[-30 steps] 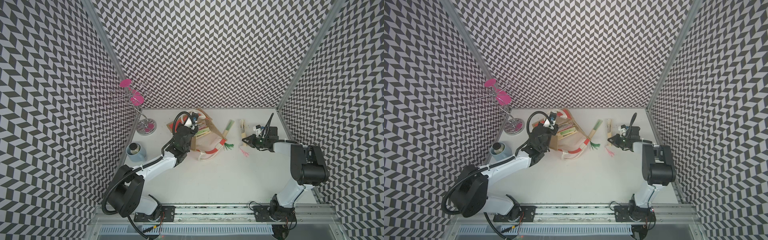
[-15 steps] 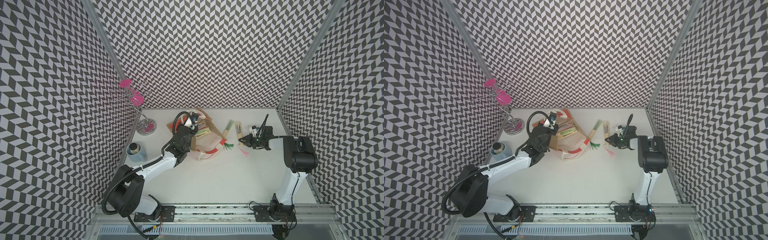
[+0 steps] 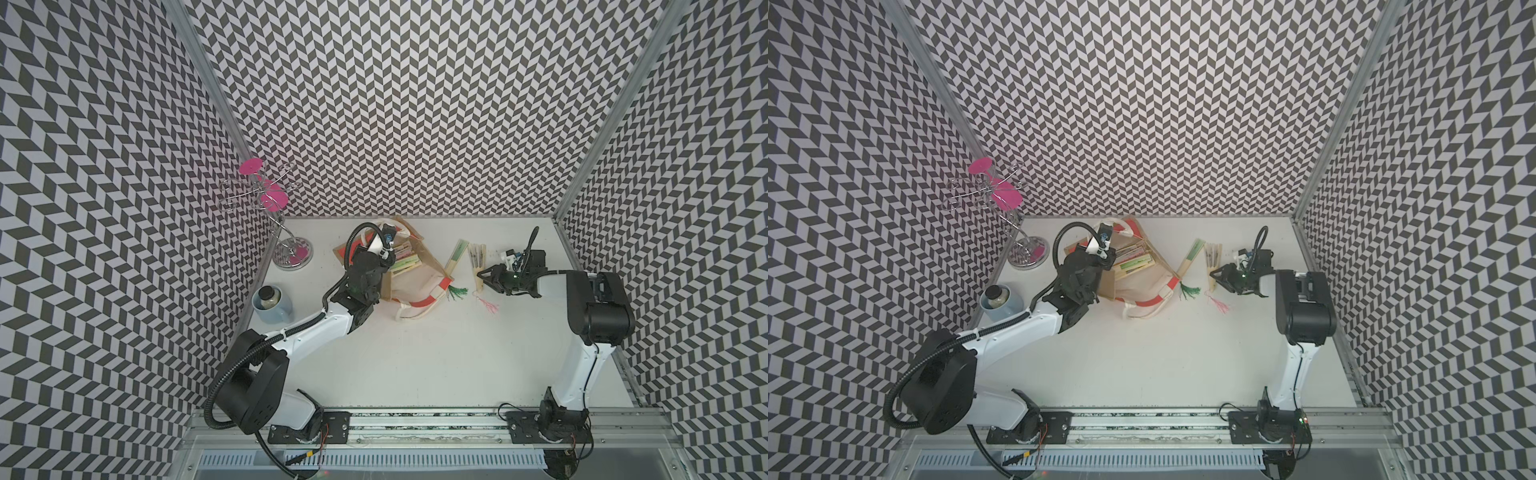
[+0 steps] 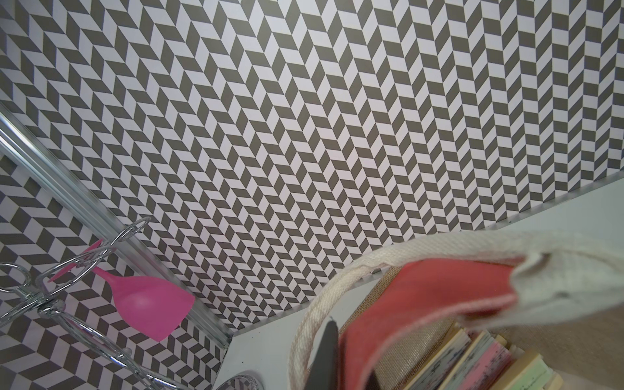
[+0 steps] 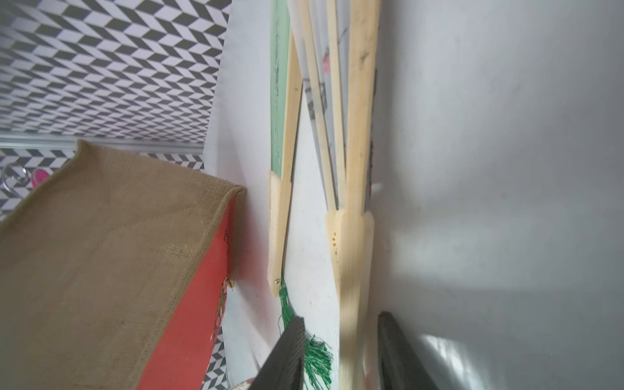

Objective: Take out the folding fans from the tote bags
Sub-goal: Adjust the folding fan at the center of the board.

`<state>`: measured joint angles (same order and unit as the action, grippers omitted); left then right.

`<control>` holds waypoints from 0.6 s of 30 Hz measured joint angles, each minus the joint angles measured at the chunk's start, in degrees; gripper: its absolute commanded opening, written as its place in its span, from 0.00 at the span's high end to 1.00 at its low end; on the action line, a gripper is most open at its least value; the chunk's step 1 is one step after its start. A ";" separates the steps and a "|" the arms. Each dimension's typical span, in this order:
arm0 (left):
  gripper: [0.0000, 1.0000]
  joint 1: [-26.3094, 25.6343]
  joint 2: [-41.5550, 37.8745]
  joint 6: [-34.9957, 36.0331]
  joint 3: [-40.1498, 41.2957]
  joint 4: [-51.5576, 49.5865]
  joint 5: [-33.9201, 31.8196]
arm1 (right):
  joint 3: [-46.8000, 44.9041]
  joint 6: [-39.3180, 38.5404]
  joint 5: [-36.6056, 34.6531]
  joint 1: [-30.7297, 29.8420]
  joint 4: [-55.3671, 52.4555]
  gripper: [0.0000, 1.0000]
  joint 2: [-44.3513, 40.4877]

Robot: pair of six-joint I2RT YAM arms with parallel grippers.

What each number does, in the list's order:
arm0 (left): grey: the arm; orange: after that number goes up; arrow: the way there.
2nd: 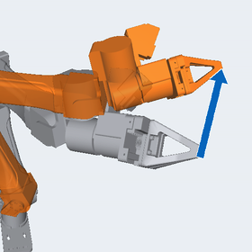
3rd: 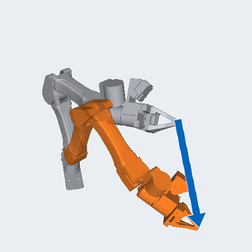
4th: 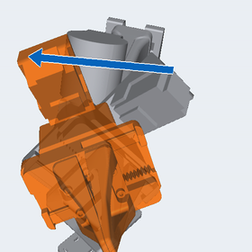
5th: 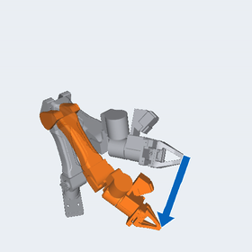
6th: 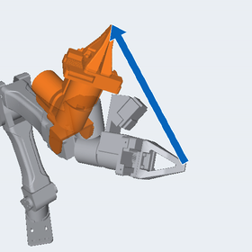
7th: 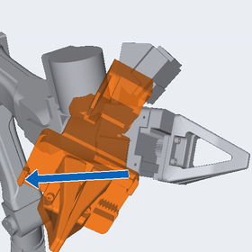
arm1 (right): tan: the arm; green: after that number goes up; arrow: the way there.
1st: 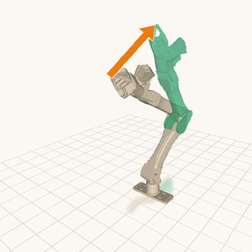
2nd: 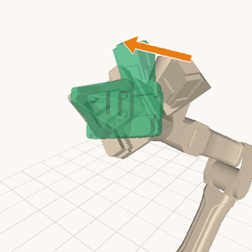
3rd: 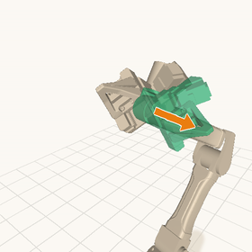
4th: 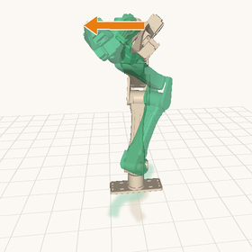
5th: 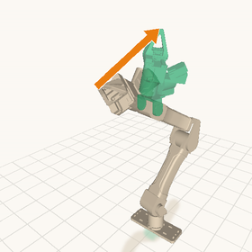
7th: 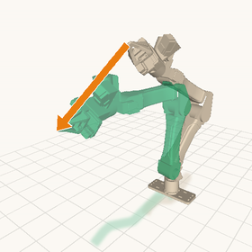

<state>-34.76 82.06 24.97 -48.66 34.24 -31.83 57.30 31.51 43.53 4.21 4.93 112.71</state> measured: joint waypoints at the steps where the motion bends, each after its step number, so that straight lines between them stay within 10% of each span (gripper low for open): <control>1: 1.00 0.00 0.00 0.00 0.00 0.00 0.00 | 0.00 -0.24 -1.51 0.02 -1.11 0.58 -0.76; 13: 1.00 0.04 0.02 0.02 -0.11 0.00 0.13 | 0.74 -4.98 -15.21 -1.16 -16.02 0.57 -15.34; 18: 1.00 0.31 0.07 0.00 -0.17 0.00 0.59 | 0.79 -6.62 -20.33 -10.75 -17.73 0.59 -26.84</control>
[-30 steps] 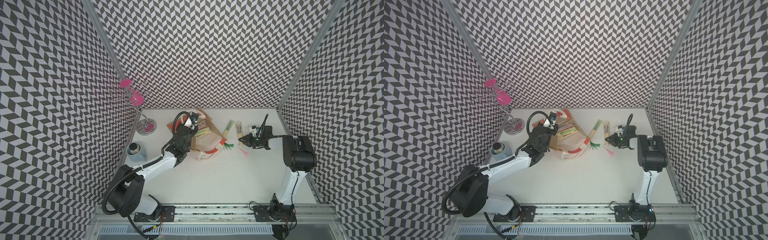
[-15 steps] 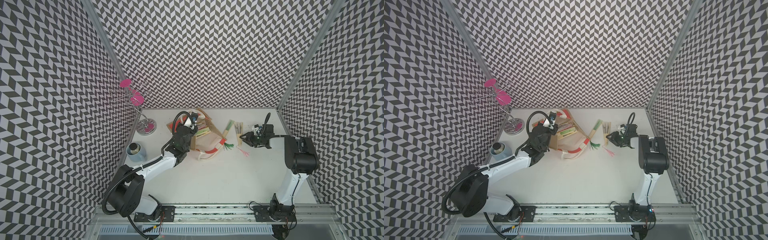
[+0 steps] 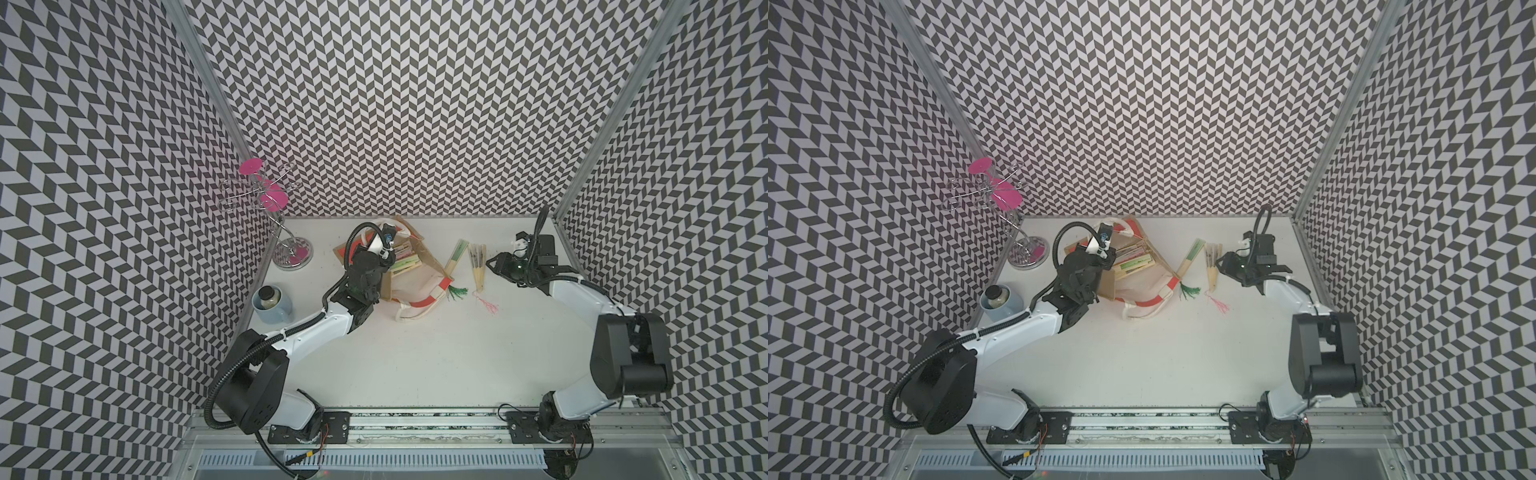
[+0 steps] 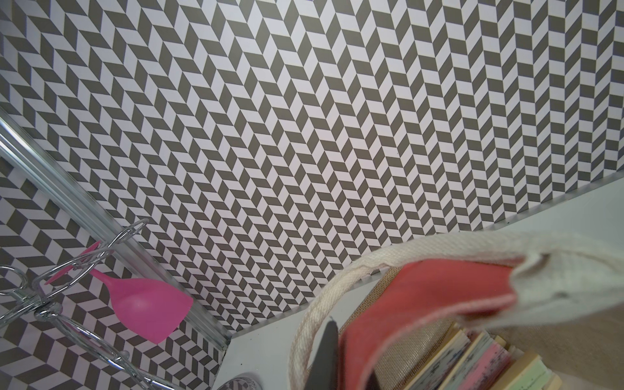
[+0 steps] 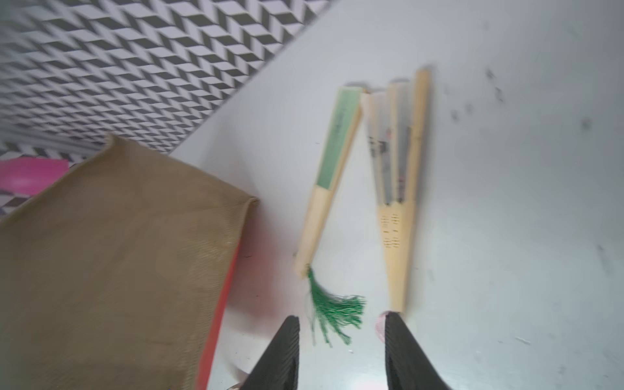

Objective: Take out the folding fans from the tote bags
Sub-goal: Adjust the folding fan at the center of the board, then pick up the folding fan from the canvas bag.

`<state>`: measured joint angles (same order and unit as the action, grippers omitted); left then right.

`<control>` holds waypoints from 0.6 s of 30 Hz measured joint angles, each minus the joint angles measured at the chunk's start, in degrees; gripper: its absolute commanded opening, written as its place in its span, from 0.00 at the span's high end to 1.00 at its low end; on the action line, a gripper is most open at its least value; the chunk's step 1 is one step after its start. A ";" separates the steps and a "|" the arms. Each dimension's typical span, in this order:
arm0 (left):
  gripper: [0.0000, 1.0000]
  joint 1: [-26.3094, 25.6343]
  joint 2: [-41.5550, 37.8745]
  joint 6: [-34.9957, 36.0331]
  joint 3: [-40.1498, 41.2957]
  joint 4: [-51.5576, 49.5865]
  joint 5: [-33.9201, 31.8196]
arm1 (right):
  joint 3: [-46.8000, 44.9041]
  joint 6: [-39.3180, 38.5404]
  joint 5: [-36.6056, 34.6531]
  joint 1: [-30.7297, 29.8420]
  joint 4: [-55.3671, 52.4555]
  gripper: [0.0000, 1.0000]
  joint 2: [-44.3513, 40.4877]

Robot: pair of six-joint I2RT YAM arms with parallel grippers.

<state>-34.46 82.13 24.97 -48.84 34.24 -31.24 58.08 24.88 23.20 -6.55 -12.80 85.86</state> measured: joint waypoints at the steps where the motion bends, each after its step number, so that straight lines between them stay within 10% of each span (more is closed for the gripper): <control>1: 1.00 0.00 0.11 -0.02 -0.11 0.00 0.04 | -0.02 -0.04 -0.98 -2.93 0.28 0.59 -2.51; 9: 1.00 0.11 1.66 -0.50 -1.92 -0.13 0.24 | -4.35 0.13 -7.26 -27.19 14.64 0.60 -19.61; 18: 1.00 0.13 1.88 -2.01 -2.86 -1.70 1.73 | -5.75 -2.73 -17.84 -38.66 17.90 0.69 -7.48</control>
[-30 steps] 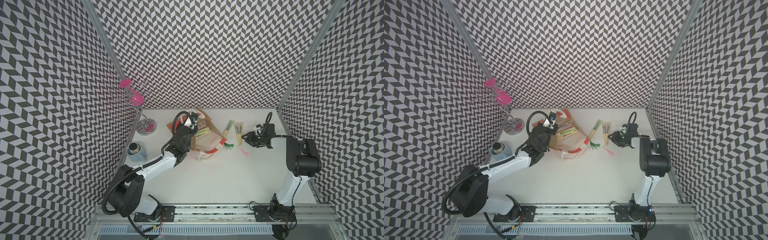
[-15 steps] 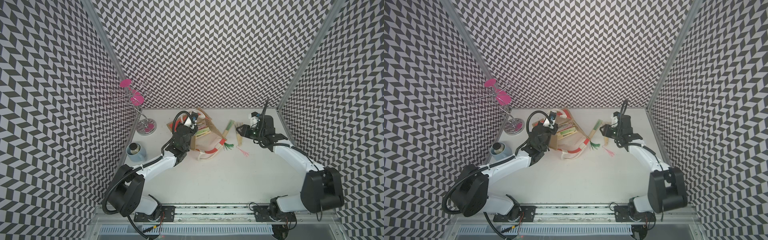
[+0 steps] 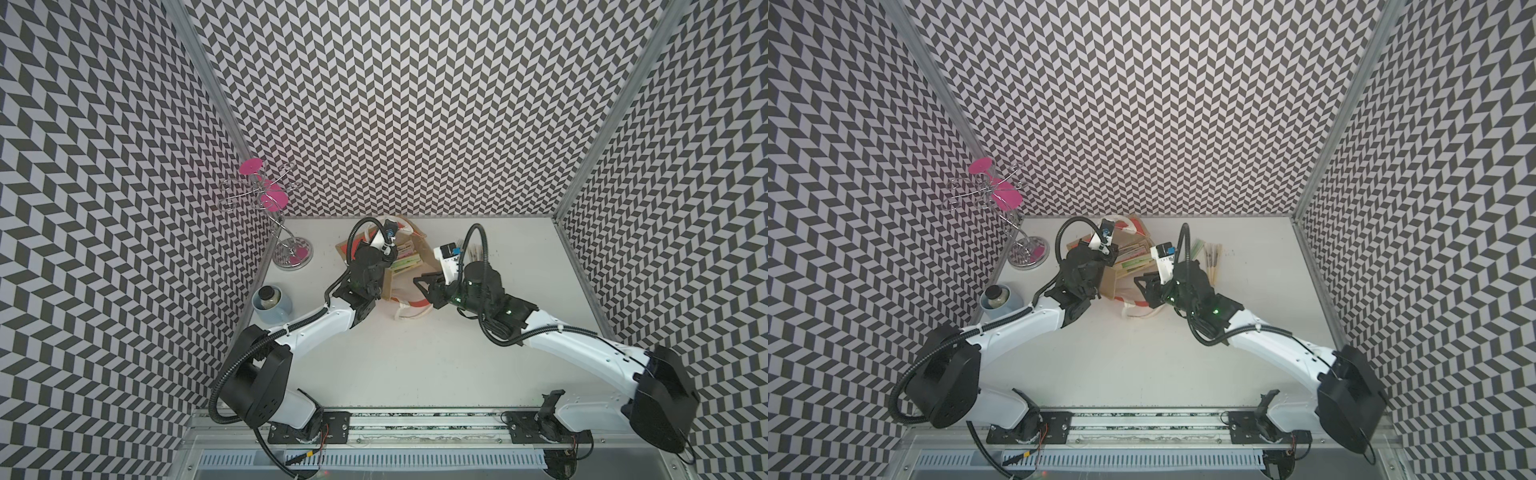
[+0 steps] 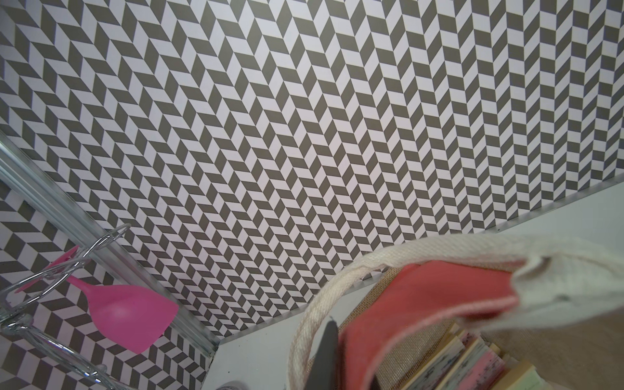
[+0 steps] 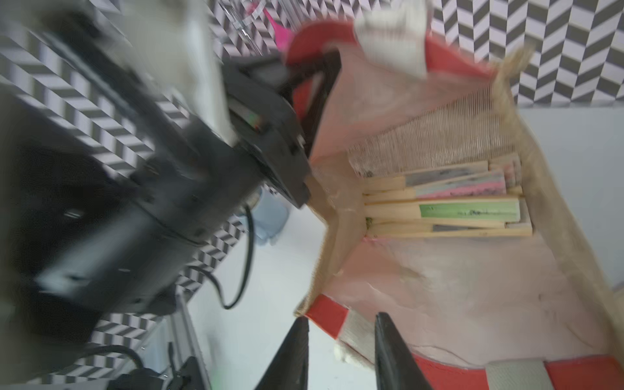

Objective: Take out the folding fans from the tote bags
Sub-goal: Pick up the folding fan from the canvas bag.

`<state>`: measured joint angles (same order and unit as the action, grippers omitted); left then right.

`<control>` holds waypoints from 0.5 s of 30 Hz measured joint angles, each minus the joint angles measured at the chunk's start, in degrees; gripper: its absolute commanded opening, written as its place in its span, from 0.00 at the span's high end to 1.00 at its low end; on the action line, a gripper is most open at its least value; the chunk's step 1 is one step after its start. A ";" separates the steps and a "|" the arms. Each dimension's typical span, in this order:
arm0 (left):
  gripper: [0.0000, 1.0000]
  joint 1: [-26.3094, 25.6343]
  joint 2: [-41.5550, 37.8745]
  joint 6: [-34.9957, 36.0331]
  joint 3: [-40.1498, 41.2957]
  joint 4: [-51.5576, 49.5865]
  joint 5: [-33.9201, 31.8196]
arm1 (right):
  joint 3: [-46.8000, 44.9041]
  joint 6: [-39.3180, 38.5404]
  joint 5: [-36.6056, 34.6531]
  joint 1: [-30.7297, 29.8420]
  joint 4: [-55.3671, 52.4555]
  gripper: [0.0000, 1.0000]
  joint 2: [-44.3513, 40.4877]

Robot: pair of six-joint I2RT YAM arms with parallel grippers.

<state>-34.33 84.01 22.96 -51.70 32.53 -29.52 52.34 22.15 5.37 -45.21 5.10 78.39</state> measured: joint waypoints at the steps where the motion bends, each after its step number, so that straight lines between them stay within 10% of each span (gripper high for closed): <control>1: 1.00 0.00 0.00 -0.13 0.00 -0.07 0.13 | 0.13 -0.33 -0.85 -0.48 -0.31 0.69 1.68; 15: 1.00 0.26 -2.75 1.40 1.62 -1.14 5.75 | 12.41 -7.74 -15.56 -2.25 -4.70 0.62 21.79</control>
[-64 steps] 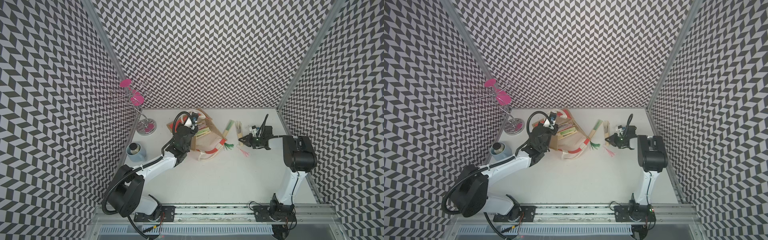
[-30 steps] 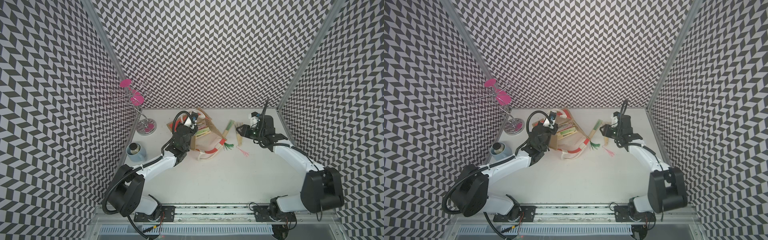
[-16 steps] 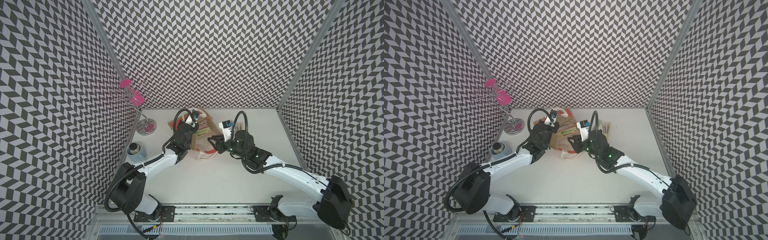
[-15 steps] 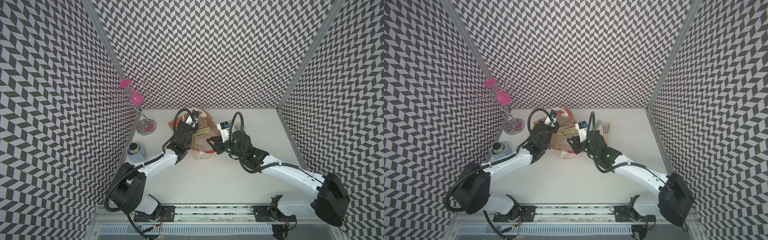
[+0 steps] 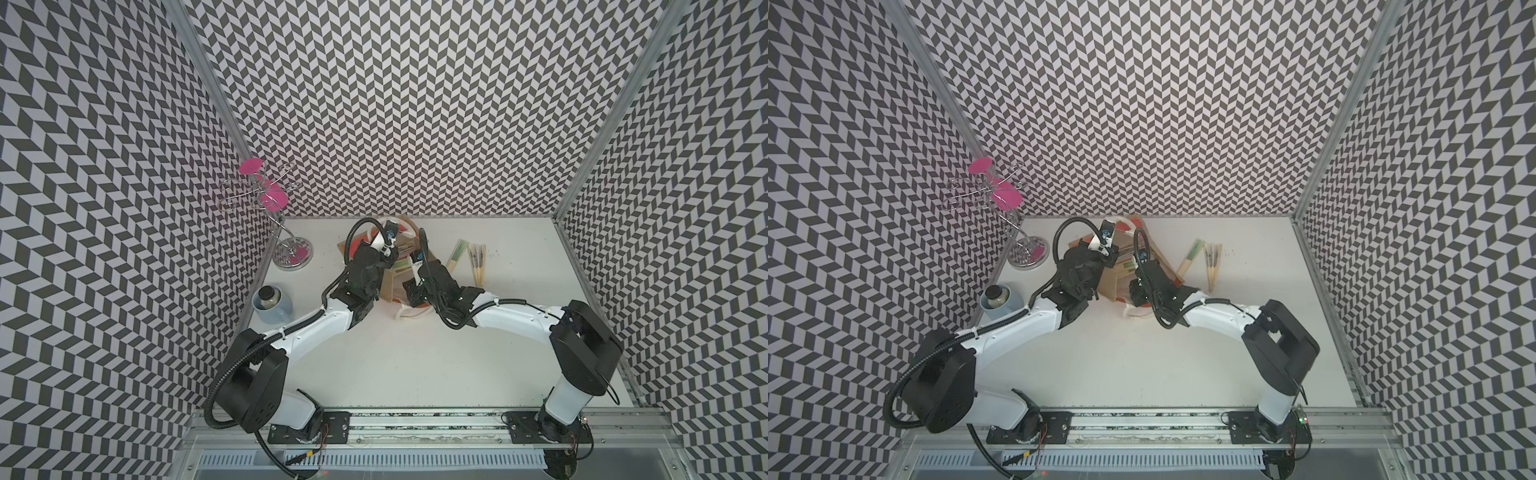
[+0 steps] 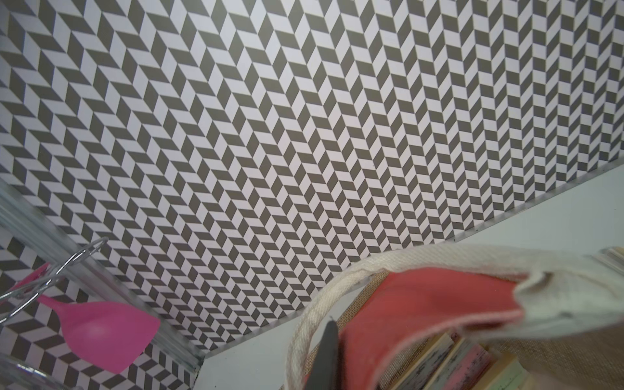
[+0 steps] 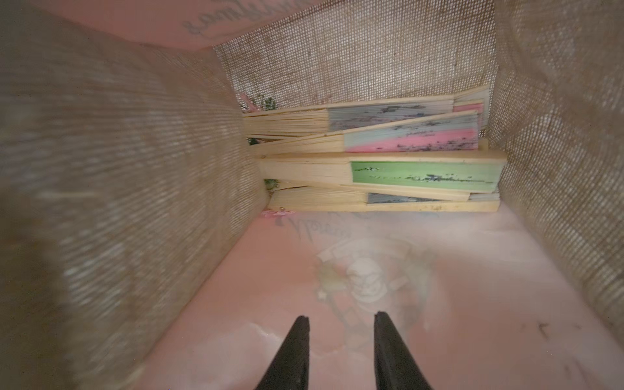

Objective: Take out the folding fans from the tote bags
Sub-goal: Pick up the folding fan from the canvas bag.

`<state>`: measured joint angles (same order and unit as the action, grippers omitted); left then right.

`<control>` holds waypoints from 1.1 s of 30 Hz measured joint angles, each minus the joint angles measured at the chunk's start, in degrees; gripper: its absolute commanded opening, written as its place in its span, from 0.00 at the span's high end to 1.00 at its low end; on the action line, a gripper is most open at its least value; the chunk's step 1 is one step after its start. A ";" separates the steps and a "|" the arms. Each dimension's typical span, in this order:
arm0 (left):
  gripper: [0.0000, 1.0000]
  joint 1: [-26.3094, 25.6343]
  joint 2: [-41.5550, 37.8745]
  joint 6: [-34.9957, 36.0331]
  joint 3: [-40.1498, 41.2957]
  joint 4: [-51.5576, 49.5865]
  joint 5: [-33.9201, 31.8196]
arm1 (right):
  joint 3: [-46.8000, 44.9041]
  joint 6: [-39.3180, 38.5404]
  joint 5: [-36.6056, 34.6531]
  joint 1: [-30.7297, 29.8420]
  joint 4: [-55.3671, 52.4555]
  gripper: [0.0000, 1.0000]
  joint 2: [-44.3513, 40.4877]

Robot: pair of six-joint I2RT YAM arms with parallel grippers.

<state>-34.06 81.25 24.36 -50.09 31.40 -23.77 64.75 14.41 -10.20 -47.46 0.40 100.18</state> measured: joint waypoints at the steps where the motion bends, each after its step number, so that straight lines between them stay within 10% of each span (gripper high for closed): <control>1: 1.00 -0.02 -0.83 0.85 0.96 0.15 1.31 | 0.79 -0.68 -0.98 0.02 -0.20 0.61 0.70; 20: 1.00 1.53 -7.67 13.75 8.07 0.11 15.82 | 7.48 -12.74 -3.48 2.08 -2.29 0.49 6.45; 33: 1.00 2.67 -7.65 12.11 4.26 -4.76 20.20 | -9.60 -26.16 -8.76 -1.29 12.79 0.49 0.33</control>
<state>-31.40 73.60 36.47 -45.82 26.63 -3.57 55.16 -11.75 -18.96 -48.75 13.19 100.51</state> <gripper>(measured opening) 0.094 0.505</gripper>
